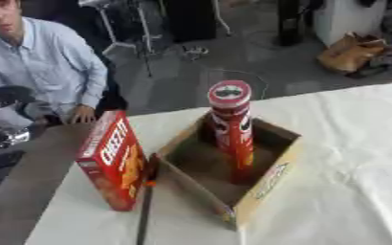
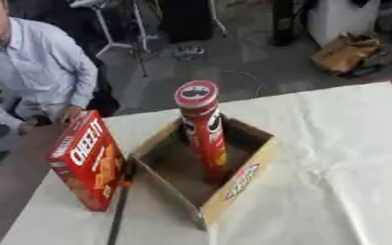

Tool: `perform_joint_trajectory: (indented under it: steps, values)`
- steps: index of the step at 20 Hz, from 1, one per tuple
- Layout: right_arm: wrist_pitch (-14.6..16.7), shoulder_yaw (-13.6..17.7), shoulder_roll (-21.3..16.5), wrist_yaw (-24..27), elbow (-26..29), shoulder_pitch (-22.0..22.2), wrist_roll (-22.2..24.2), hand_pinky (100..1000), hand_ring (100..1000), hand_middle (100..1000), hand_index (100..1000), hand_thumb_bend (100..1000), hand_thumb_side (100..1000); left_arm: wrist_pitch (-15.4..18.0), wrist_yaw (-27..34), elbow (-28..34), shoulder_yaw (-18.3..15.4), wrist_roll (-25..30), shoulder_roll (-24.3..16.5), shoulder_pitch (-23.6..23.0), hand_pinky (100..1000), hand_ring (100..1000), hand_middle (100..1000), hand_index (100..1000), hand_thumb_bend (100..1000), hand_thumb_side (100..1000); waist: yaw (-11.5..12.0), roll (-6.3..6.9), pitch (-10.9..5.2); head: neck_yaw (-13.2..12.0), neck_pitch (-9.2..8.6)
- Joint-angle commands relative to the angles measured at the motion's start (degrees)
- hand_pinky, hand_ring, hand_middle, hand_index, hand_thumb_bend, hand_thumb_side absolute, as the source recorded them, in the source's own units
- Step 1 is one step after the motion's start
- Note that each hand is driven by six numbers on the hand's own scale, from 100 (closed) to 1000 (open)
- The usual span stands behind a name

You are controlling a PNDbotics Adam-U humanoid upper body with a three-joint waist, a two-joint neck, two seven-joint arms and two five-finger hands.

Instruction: Pick up objects on the table and place them in the box.

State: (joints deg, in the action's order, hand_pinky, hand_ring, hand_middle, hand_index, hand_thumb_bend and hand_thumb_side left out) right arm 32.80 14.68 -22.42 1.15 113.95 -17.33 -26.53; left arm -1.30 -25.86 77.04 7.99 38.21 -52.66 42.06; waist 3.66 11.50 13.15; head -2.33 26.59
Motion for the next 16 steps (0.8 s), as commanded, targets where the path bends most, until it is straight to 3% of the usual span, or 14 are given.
perform_joint_trajectory:
  steps: [1, 7, 11, 16]
  values:
    - [-0.07, -0.15, -1.58, 0.63, 0.64, -0.26, 0.21, 891, 895, 647, 638, 100, 1000, -5.76, 4.59, -0.29, 0.59, 8.83, -2.53, 3.47, 1000, 1000, 1000, 1000, 368, 1000, 0.26, -0.05, -1.49, 0.09, 0.61]
    - [-0.68, -0.32, -1.7, 0.81, 0.64, -0.06, 0.57, 890, 895, 646, 637, 100, 1000, -9.42, 4.03, -5.69, 3.46, 12.26, -0.4, 9.34, 1000, 1000, 1000, 1000, 438, 1000, 0.29, 0.63, -2.08, -0.05, 1.02]
    - [-1.01, -0.33, -1.83, 0.81, 0.64, 0.03, 0.74, 890, 895, 646, 637, 100, 1000, -9.52, 3.41, -9.41, 4.89, 13.43, 0.85, 11.54, 1000, 1000, 1000, 1000, 503, 1000, 0.34, 1.16, -2.27, -0.3, 1.39]
    - [-1.85, -0.29, -1.56, 0.88, 0.64, -0.01, 0.78, 889, 895, 644, 638, 100, 1000, -7.5, 0.57, -16.25, 8.59, 13.75, 3.71, 16.79, 1000, 1000, 1000, 1000, 487, 1000, 0.85, 1.44, -2.64, -0.51, 2.06]
